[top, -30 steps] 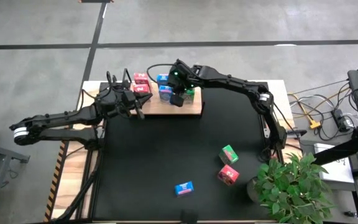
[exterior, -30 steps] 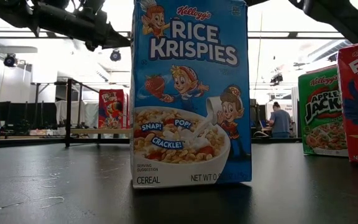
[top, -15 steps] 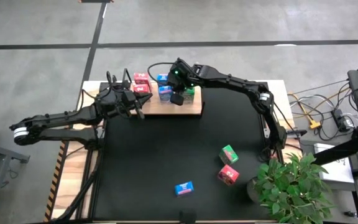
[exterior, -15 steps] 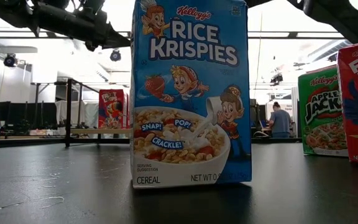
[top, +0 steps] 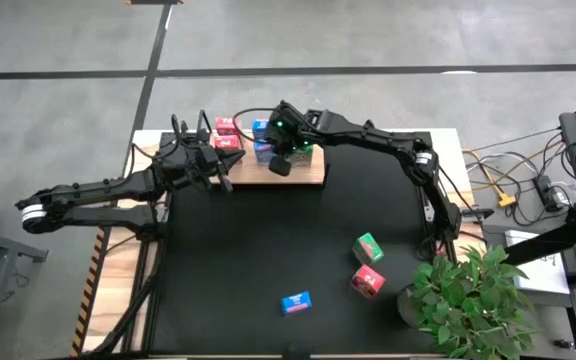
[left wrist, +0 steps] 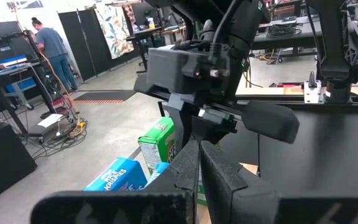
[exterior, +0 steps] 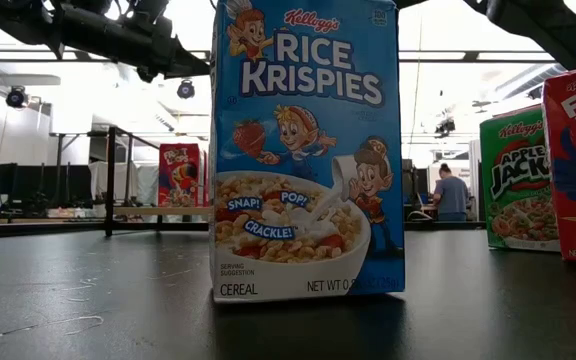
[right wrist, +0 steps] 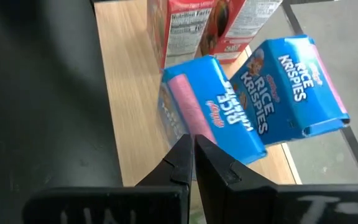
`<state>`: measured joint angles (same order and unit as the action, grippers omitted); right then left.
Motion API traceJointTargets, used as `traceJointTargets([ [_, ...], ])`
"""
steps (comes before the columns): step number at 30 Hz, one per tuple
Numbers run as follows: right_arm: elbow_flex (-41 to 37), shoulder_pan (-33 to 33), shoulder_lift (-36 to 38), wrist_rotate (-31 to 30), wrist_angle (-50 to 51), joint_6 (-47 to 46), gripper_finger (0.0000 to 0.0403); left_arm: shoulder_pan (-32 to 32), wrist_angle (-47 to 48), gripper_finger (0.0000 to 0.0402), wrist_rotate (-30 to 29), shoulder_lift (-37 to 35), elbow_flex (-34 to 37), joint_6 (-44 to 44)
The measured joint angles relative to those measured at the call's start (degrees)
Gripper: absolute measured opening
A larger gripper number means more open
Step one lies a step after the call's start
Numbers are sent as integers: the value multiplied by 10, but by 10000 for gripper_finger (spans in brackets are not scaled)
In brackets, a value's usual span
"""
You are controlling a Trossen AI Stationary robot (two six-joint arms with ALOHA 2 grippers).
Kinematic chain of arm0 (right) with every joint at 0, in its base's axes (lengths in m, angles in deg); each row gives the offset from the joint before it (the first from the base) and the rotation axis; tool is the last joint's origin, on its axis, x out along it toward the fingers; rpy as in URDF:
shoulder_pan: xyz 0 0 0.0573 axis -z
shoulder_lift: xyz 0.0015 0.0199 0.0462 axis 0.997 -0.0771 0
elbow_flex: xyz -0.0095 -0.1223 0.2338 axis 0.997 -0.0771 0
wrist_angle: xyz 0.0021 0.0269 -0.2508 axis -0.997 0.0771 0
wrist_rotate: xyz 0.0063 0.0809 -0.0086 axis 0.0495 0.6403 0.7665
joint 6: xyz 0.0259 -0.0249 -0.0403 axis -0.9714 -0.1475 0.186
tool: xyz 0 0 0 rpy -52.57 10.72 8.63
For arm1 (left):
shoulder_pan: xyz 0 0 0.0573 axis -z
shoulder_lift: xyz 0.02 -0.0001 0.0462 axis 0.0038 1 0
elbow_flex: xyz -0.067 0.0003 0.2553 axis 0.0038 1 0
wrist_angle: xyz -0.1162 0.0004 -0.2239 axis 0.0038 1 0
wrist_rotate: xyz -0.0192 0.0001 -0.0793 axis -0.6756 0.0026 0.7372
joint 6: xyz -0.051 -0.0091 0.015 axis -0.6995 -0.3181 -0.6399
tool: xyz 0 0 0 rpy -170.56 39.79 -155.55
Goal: Stack cereal on shelf
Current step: Put the top blue cereal box on the shelf aligned with the other blue cereal box
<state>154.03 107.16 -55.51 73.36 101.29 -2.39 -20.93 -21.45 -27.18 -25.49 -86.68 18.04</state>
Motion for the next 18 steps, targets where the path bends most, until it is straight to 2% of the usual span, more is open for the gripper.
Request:
traceJointTargets([
  [18,0,-2,-38,-2,-117,22,9,0,3,0,0,0,0,0],
])
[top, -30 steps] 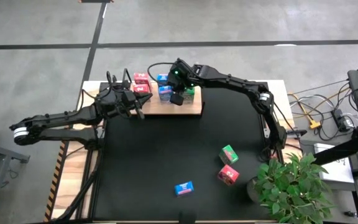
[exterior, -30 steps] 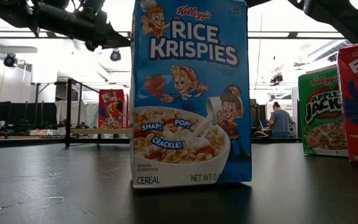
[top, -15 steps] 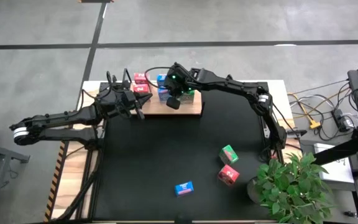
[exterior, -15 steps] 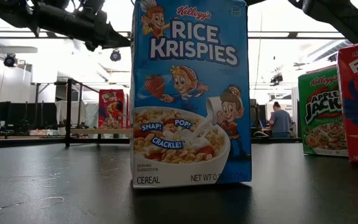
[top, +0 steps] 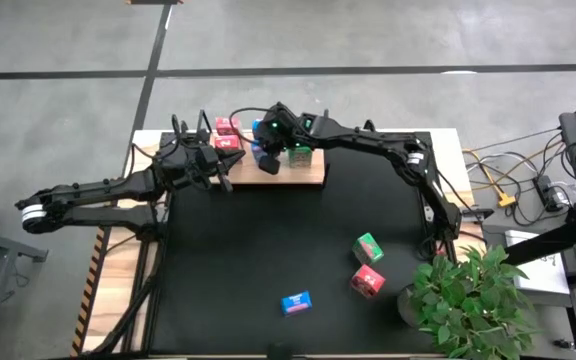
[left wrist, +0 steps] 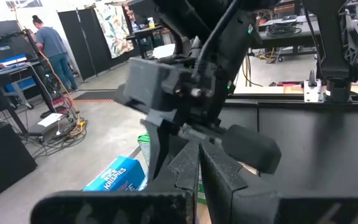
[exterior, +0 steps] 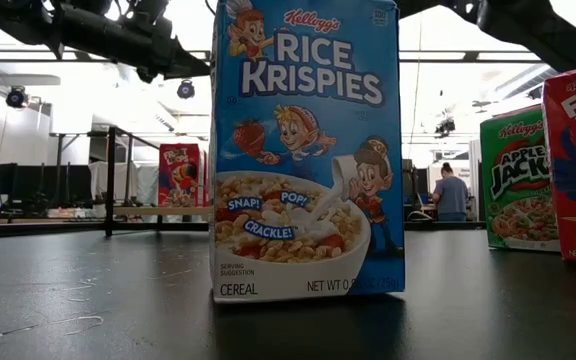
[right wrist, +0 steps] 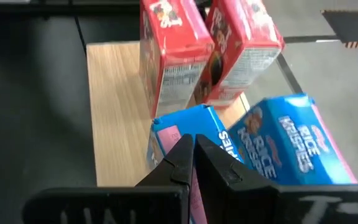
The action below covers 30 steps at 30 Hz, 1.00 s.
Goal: Stack cereal on shelf
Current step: Put the top blue cereal box on the shelf aligned with the other blue cereal box, then put the blue cereal box on the shelf aligned with the other blue cereal boxes
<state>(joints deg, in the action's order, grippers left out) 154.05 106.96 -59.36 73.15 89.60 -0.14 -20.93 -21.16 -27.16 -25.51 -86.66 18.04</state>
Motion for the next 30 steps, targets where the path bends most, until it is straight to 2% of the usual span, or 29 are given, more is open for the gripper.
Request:
traceJointTargets([
  [13,-1,0,-3,-16,-18,-92,9,0,1,0,0,-1,0,0],
  [30,12,-4,0,-16,-14,-82,9,0,1,0,0,-1,0,0],
])
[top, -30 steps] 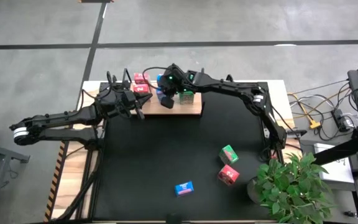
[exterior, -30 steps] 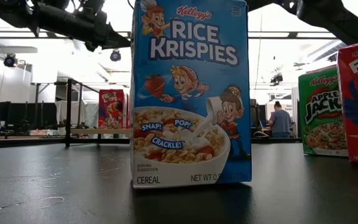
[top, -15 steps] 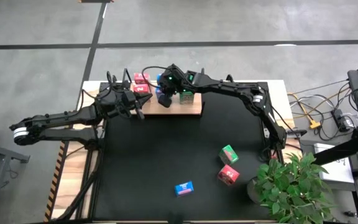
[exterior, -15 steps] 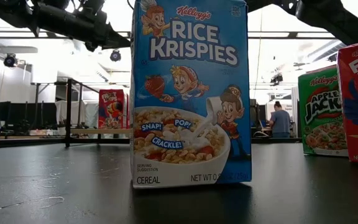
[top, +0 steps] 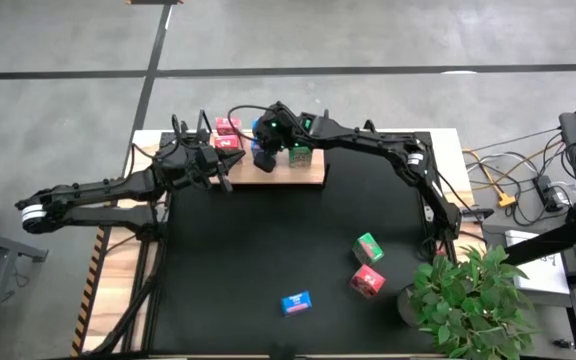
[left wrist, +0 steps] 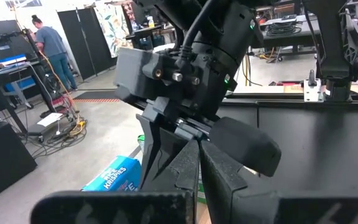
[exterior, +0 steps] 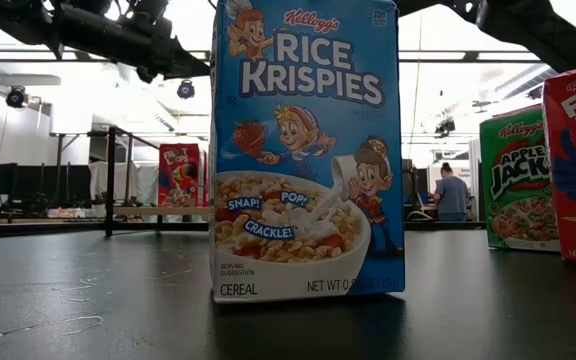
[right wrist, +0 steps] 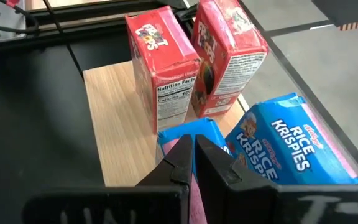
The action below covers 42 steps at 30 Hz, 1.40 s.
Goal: Stack cereal on shelf
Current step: Put the blue cereal box on the shelf aligned with the other blue cereal boxes
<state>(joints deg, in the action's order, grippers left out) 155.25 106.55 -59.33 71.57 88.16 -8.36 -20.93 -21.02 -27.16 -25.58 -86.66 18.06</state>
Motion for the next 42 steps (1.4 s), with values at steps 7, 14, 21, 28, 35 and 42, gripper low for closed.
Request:
traceJointTargets([
  [7,51,-5,0,1,78,14,9,0,4,0,0,0,0,0],
  [14,139,-50,2,2,240,54,9,10,3,0,0,-3,0,-6],
  [21,148,-125,16,8,357,66,9,64,2,0,2,-25,0,-12],
  [28,147,-211,16,43,425,55,9,119,2,0,2,-59,0,-18],
  [35,147,-314,16,51,443,32,9,165,2,0,2,-82,0,-37],
  [42,146,-401,16,19,427,-23,9,194,8,0,1,-89,0,-41],
])
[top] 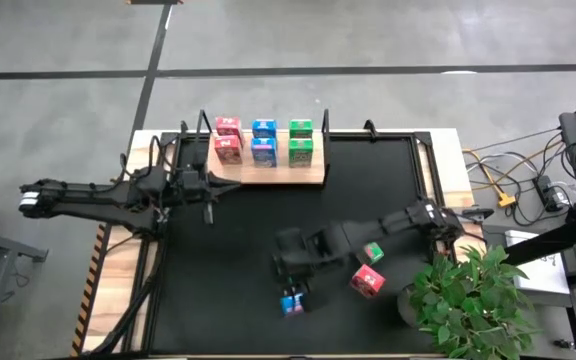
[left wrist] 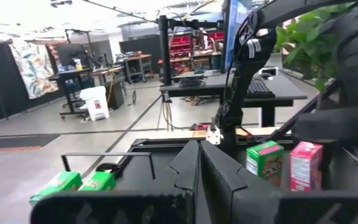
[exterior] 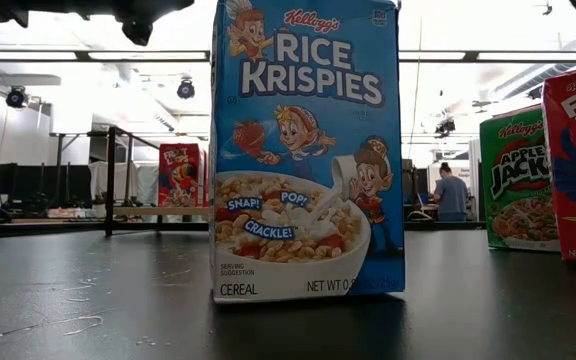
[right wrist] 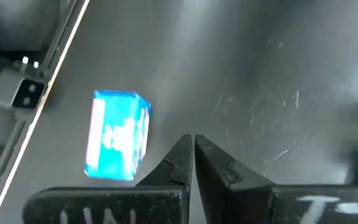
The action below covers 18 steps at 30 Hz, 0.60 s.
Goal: Stack cereal on shelf
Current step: Put the blue cereal box on the shelf aligned with the other blue cereal boxes
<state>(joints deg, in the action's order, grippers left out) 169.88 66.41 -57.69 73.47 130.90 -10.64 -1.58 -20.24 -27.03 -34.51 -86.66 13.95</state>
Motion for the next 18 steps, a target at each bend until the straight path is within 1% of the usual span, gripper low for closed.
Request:
traceJointTargets([
  [3,-2,-26,0,-33,-18,-8,9,2,-1,0,0,1,0,0],
  [8,-24,-47,0,-34,-61,-8,9,2,-2,0,-2,-2,0,-2],
  [15,-109,-55,3,-34,-142,-17,8,2,-3,0,-2,-3,0,-2],
  [18,-147,-56,15,-35,-184,-22,8,2,-1,0,-2,-3,0,-1],
])
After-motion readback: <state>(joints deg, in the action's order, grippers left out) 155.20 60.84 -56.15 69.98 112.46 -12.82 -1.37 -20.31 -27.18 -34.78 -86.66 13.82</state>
